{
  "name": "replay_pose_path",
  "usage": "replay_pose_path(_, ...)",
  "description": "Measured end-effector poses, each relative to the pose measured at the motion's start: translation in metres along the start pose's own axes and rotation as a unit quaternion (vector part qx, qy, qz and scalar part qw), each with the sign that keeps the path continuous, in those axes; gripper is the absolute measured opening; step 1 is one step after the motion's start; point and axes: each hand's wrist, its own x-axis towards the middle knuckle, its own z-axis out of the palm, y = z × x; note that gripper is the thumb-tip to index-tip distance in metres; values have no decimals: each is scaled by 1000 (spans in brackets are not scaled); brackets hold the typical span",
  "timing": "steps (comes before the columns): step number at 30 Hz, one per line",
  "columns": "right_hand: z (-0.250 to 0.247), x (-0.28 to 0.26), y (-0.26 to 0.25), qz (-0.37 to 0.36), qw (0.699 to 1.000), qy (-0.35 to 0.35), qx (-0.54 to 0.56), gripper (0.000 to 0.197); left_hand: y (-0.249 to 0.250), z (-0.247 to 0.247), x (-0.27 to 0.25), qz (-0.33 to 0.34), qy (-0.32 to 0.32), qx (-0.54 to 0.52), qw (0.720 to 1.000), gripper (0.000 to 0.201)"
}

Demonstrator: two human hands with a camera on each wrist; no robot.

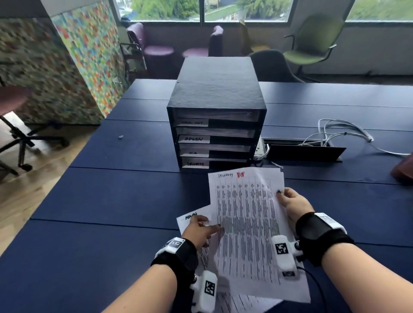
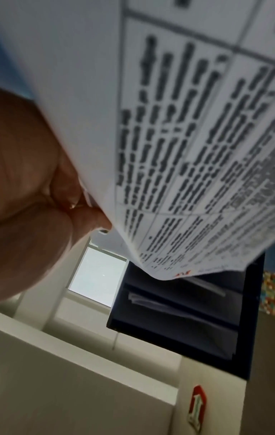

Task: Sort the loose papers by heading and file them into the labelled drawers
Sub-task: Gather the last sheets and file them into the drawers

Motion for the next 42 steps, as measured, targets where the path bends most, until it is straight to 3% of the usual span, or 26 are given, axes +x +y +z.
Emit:
replay_pose_path(2,11,3,-6,6,999,-10,36,19,0,-7,5,3,-5,19,1000,43)
replay_pose_path(5,24,8,-11,10,998,-16,68,18,1,-15,10,8,-36,43,998,14)
replay_pose_path(6,29,10,-13,14,997,-19,77,17,0,-18,12,10,-42,40,998,14)
replay_pose_path(12,46,4,-21,8,988,-87,124,14,6,-31,23,54,40,-19,998,58)
replay_pose_path(15,50,-1,-26,5,982,-119,147,12,14,-35,27,51,-5,-38,998,30)
replay_pose_path(18,51,3,-29,2,984,-105,143,12,15,-35,33,47,-14,-58,997,7)
replay_pose_path(22,47,11,-29,21,992,-64,105,12,10,-38,48,44,37,-19,998,16)
replay_pose_path(27,45,9,-9,61,994,-81,40,11,11,-51,66,20,101,30,994,6)
replay_pose_path(31,49,2,12,113,986,-122,-25,22,14,-59,82,-5,108,76,991,20)
replay_pose_path(38,65,22,29,144,971,-117,-152,29,39,-67,103,-8,110,158,981,24)
replay_pose_path(42,79,25,39,175,946,-127,-240,33,42,-75,109,-21,104,207,972,27)
